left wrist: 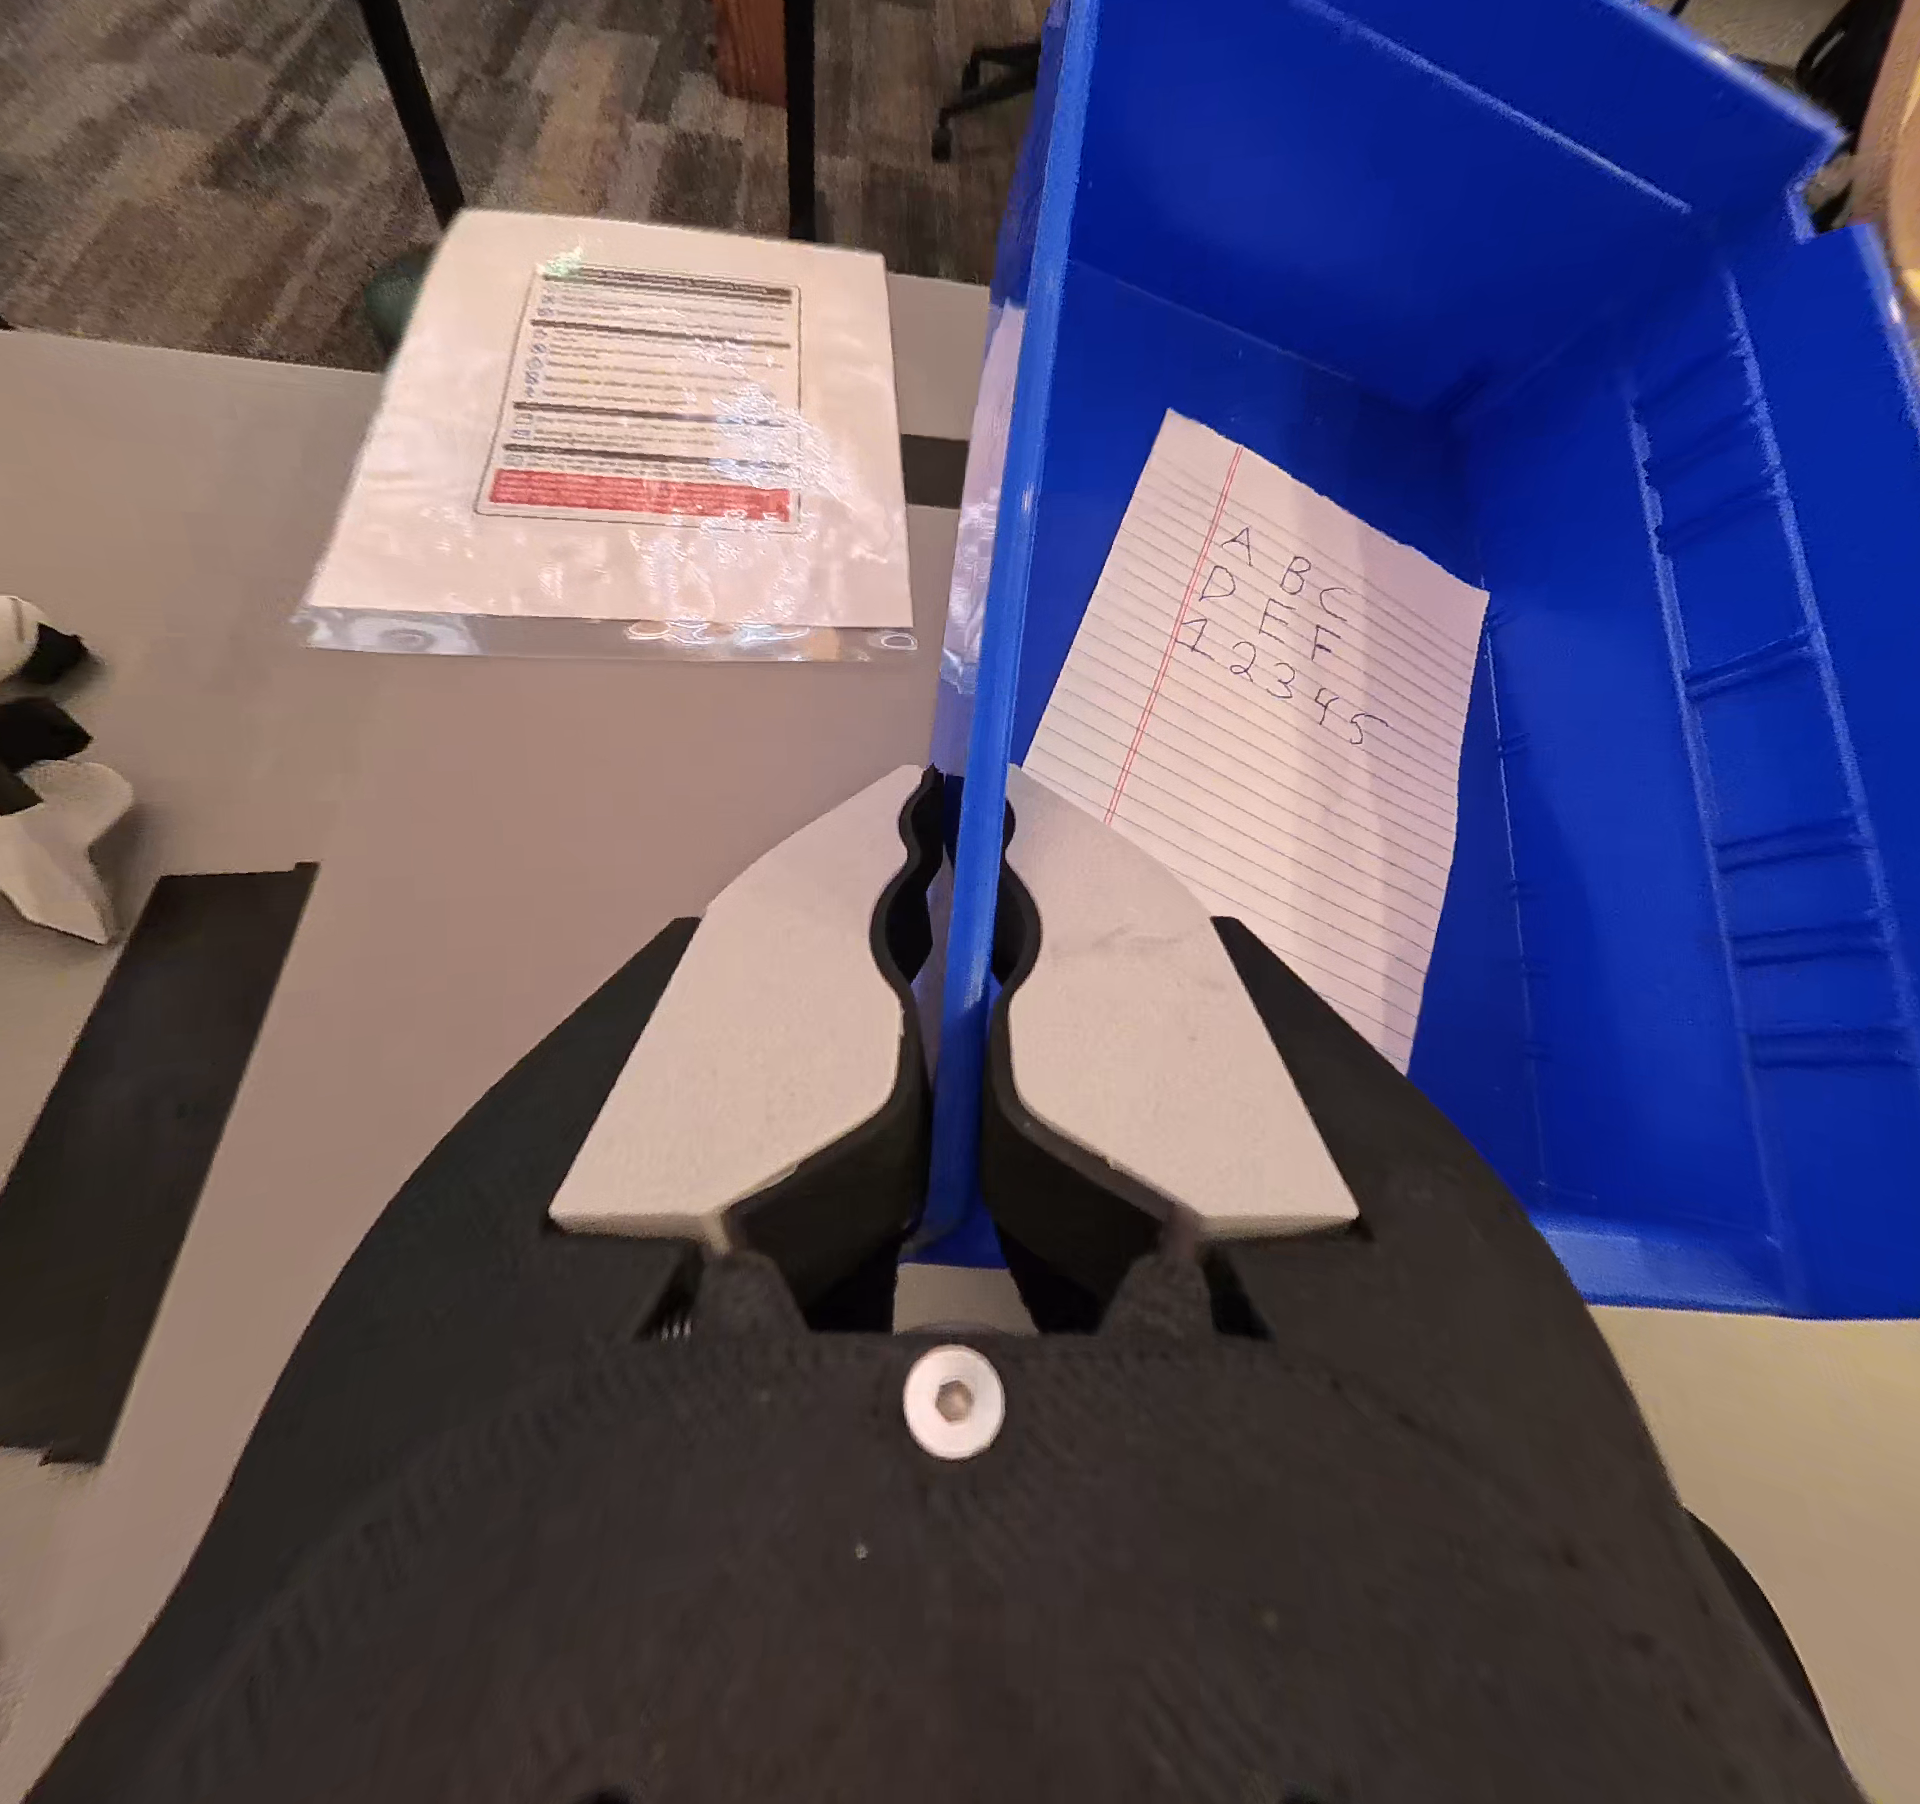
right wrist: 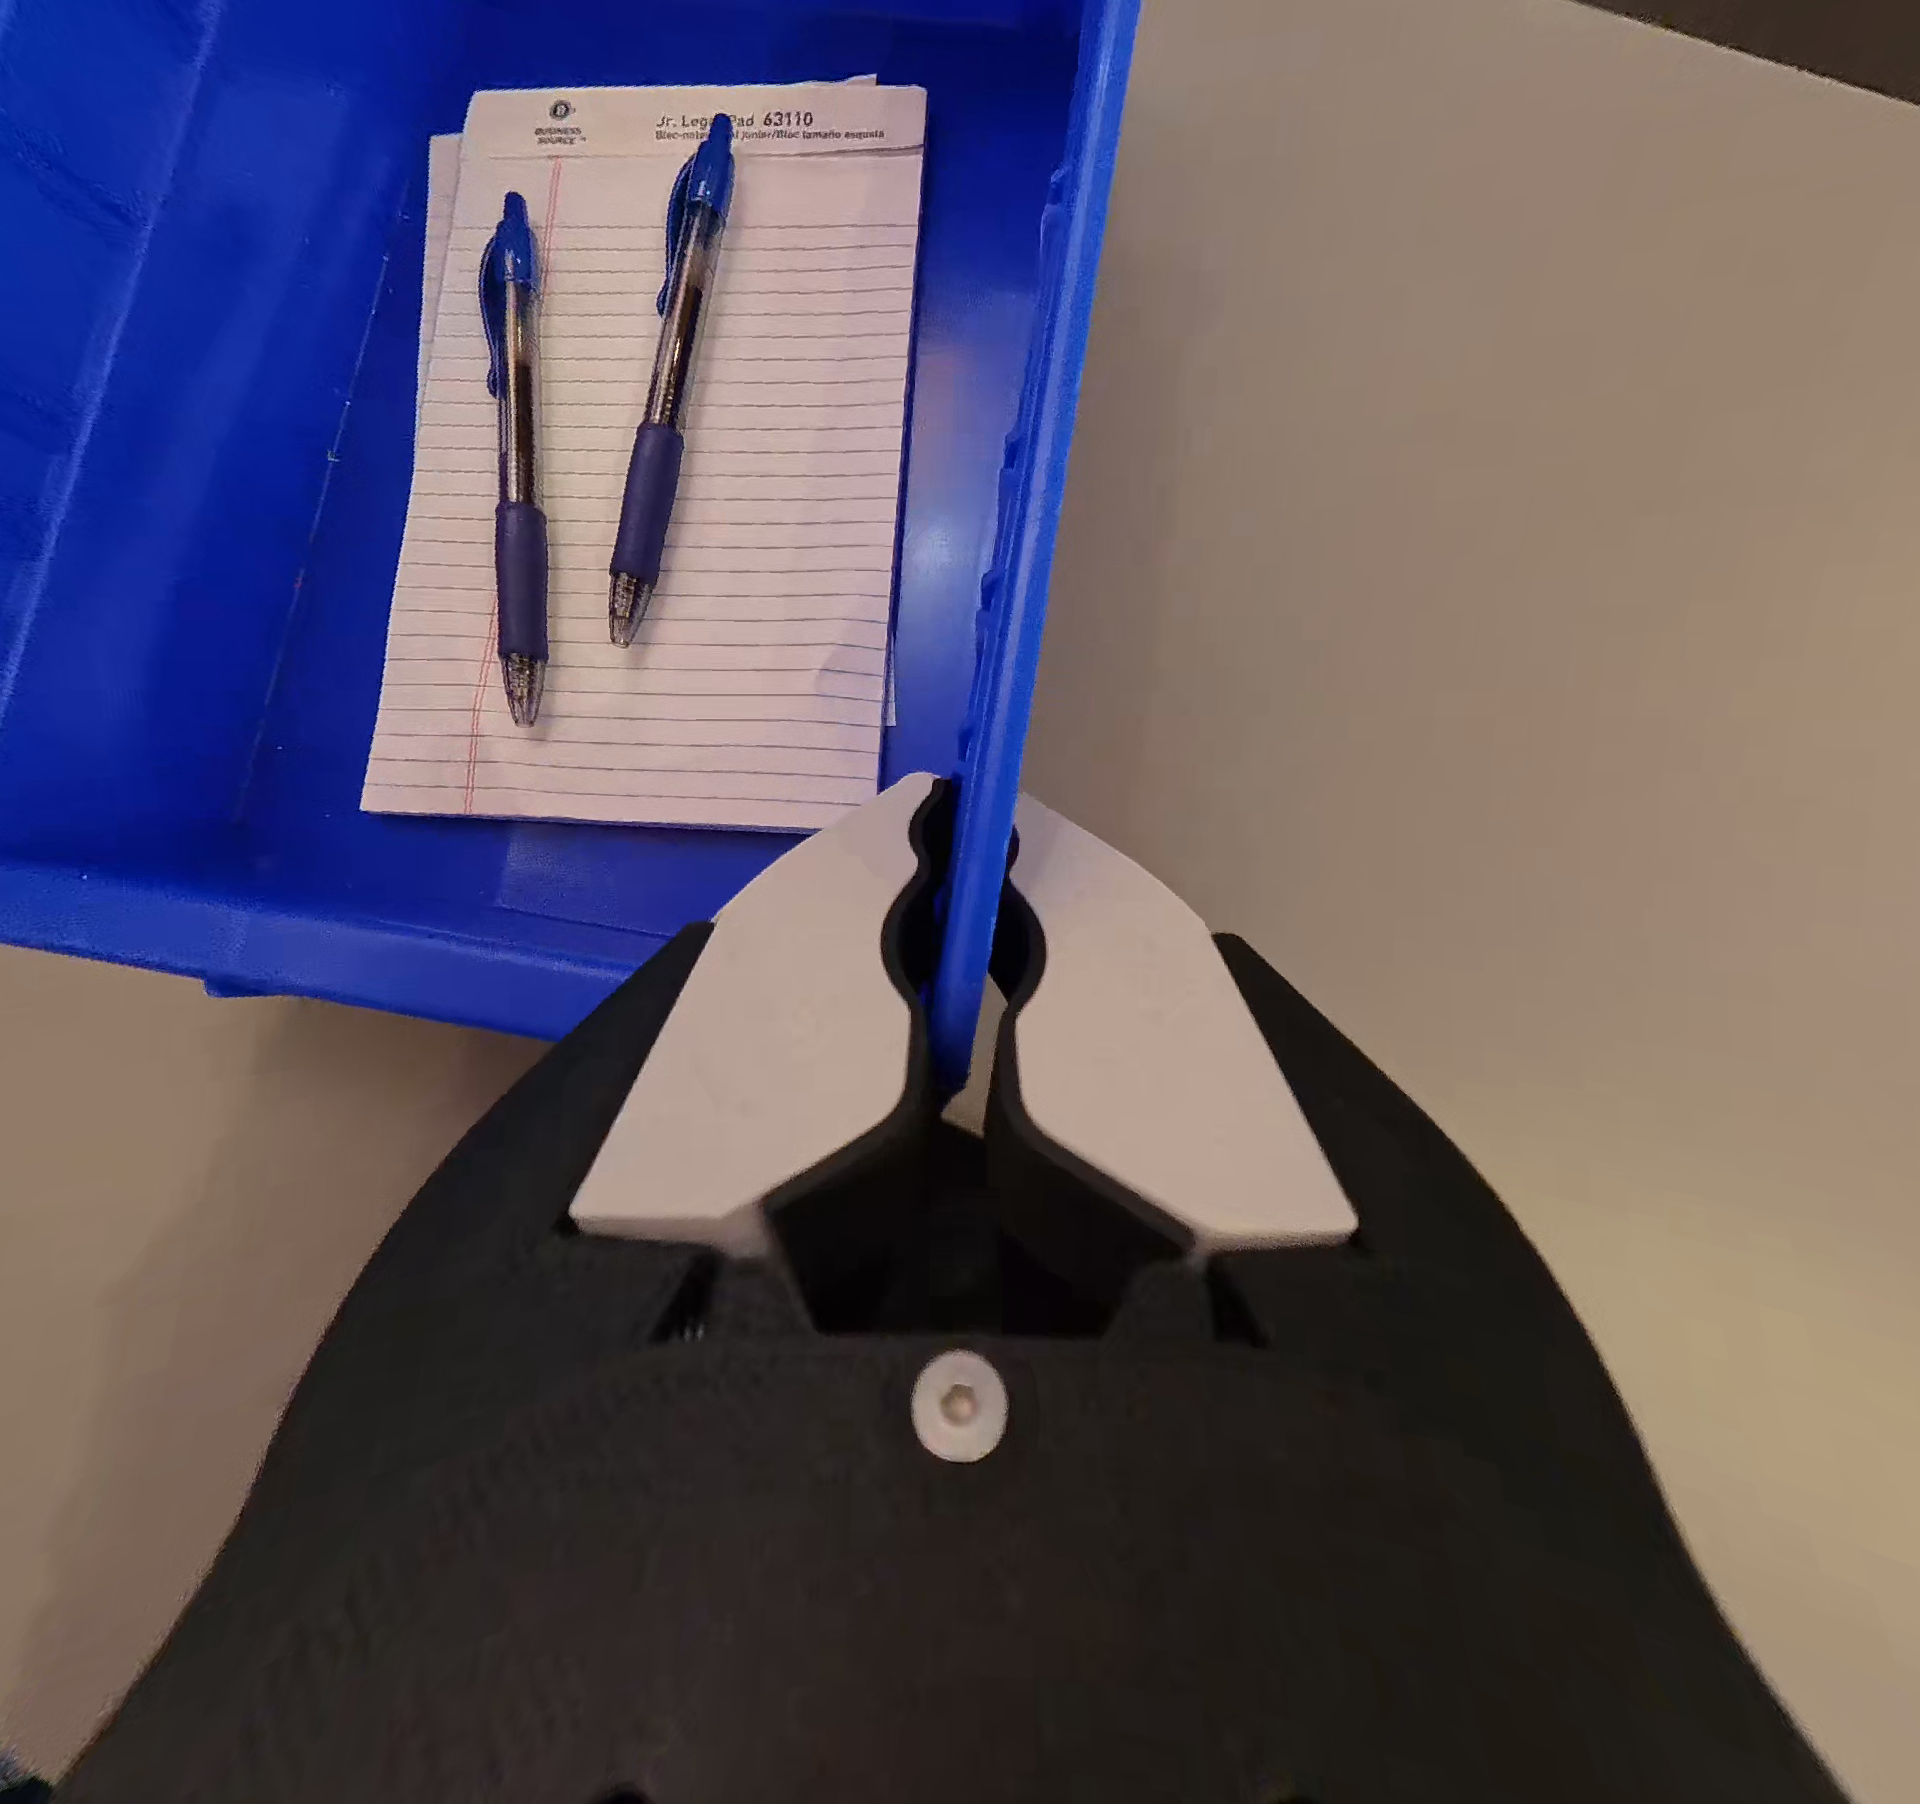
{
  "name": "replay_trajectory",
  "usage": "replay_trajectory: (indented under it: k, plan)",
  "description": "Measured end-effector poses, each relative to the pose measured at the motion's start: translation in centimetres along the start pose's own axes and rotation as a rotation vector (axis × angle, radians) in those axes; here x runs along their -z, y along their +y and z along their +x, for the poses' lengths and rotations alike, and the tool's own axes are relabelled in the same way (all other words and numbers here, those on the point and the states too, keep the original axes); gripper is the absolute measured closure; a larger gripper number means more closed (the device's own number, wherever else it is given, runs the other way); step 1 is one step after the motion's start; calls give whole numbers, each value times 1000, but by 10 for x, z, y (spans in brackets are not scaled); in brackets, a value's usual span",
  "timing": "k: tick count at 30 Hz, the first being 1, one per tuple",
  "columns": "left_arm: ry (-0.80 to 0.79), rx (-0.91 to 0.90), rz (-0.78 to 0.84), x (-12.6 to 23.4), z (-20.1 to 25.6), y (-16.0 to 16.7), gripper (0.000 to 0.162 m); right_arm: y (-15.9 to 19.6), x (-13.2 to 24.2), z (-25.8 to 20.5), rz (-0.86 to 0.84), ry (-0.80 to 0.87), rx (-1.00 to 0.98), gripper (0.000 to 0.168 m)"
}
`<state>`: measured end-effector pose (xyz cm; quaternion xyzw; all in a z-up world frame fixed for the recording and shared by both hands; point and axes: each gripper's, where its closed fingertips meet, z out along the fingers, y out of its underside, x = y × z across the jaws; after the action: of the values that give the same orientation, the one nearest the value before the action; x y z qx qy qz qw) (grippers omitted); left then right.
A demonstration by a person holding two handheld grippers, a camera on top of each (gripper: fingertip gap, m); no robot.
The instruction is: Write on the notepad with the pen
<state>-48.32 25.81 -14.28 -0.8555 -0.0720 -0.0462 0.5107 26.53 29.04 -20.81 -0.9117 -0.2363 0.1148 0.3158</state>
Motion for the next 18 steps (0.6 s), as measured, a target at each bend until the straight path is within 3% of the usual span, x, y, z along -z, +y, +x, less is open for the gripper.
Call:
replay_trajectory:
  k: [10, 18]
  plan:
    - [-7, 18, 64, 38, -30, -17, 157, 0, -10, -83, 1, -96, 115, 165]
    - [-12, 40, 104, 63, -56, -21, 157, -28, -47, -171, 1, -217, 217, 164]
